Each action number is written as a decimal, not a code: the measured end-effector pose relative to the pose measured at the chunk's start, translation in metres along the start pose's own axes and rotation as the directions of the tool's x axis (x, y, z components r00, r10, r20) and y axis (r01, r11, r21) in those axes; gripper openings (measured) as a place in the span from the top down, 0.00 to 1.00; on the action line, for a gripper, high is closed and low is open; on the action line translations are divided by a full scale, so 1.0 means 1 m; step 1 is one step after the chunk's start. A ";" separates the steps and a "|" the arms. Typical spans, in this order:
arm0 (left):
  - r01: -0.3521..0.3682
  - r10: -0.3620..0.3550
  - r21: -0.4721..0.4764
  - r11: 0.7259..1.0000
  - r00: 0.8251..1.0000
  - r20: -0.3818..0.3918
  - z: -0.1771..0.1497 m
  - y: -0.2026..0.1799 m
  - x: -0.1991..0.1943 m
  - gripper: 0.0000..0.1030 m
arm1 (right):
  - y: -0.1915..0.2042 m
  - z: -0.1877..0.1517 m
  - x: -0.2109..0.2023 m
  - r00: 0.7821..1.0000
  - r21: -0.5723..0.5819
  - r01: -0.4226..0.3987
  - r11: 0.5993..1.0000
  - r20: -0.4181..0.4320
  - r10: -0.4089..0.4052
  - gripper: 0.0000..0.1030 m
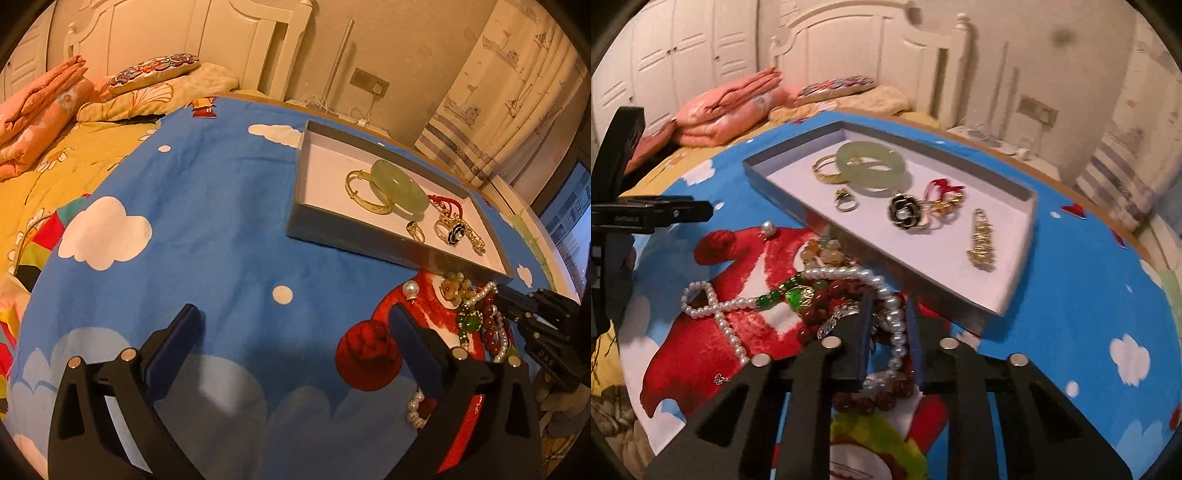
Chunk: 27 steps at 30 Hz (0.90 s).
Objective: Organize jewelry
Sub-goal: 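Withdraw left tool while right tool moves toward the pearl necklace, then grasp the pearl necklace with right tool while left tool grasps the red-brown bead bracelet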
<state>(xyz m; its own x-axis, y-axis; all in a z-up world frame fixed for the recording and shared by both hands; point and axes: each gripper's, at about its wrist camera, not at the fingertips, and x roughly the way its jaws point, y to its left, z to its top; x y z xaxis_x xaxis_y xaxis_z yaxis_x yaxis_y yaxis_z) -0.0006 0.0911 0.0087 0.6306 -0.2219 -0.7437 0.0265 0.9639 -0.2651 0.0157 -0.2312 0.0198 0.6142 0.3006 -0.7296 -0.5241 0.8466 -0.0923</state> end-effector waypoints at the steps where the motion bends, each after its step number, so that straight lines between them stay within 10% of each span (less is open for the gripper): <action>1: -0.003 0.003 0.002 1.000 1.000 -0.001 0.000 -0.001 0.000 0.02 | 0.001 0.000 -0.001 1.000 -0.002 -0.004 1.000 0.002 0.004 0.88; 11: -0.022 0.023 0.016 1.000 1.000 -0.008 0.000 -0.004 0.003 0.02 | -0.003 -0.003 -0.046 0.974 0.050 -0.150 0.987 0.177 0.139 0.91; 19: -0.013 0.013 0.007 1.000 1.000 -0.003 0.000 -0.002 0.003 0.02 | 0.053 0.009 -0.061 0.906 -0.017 -0.387 0.922 0.177 0.383 0.91; 27: 0.027 -0.024 -0.081 0.996 0.999 0.030 0.001 0.014 -0.005 0.02 | 0.074 0.008 -0.047 0.891 0.003 -0.432 0.902 0.156 0.427 0.91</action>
<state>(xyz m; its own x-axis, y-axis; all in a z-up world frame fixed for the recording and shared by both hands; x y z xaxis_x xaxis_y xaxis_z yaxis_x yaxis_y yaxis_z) -0.0029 0.1054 0.0094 0.6526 -0.2406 -0.7185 -0.0195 0.9426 -0.3334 -0.0471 -0.1791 0.0531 0.4155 0.6974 -0.5840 -0.7362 0.6349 0.2344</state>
